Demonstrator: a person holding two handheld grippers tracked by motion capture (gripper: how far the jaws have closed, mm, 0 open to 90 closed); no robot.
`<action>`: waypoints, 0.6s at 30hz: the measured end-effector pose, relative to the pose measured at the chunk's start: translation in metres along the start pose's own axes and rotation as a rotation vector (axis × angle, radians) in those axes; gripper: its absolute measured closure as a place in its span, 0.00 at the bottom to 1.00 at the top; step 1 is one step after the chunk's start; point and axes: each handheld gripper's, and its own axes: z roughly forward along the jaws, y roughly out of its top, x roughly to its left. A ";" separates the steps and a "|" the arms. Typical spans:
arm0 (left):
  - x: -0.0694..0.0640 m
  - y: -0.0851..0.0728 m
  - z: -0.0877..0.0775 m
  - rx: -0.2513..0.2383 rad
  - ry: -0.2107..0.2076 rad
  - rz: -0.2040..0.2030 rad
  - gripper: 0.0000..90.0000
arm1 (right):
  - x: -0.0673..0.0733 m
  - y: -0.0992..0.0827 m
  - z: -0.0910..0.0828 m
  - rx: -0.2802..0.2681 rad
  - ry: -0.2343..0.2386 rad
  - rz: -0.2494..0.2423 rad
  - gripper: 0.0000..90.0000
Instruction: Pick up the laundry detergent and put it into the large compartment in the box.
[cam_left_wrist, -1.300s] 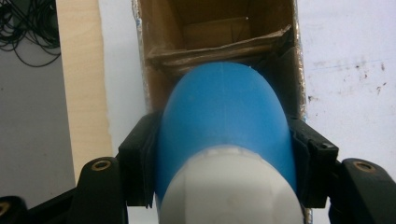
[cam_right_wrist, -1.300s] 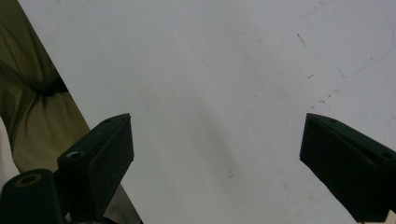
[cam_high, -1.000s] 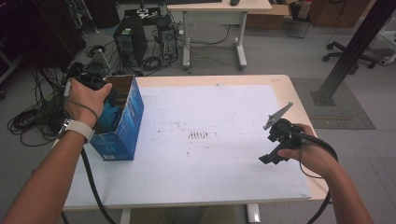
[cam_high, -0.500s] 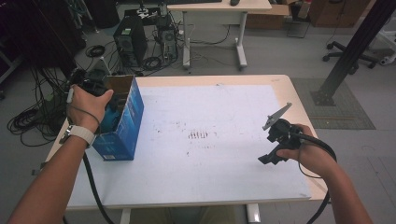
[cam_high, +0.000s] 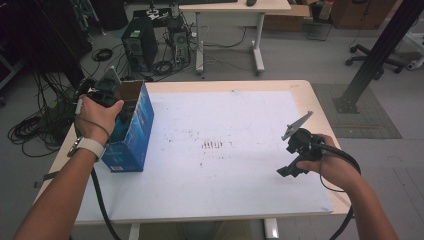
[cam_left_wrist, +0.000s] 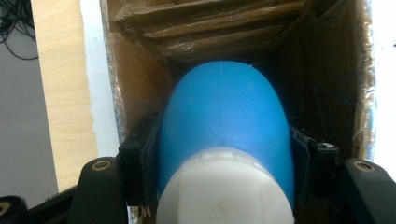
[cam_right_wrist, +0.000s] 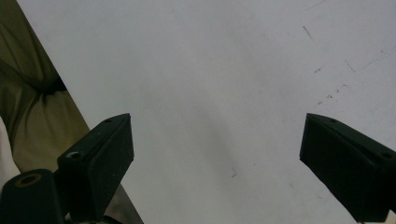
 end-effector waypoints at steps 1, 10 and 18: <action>0.000 0.000 0.001 -0.002 0.000 -0.001 0.42 | 0.000 0.000 0.000 -0.001 0.000 0.000 0.11; -0.001 -0.002 0.008 -0.007 0.000 0.008 0.42 | 0.001 0.001 0.001 0.001 0.002 -0.002 0.11; 0.000 -0.002 0.009 -0.006 -0.010 0.014 0.41 | 0.000 0.001 0.002 0.003 0.002 0.000 0.11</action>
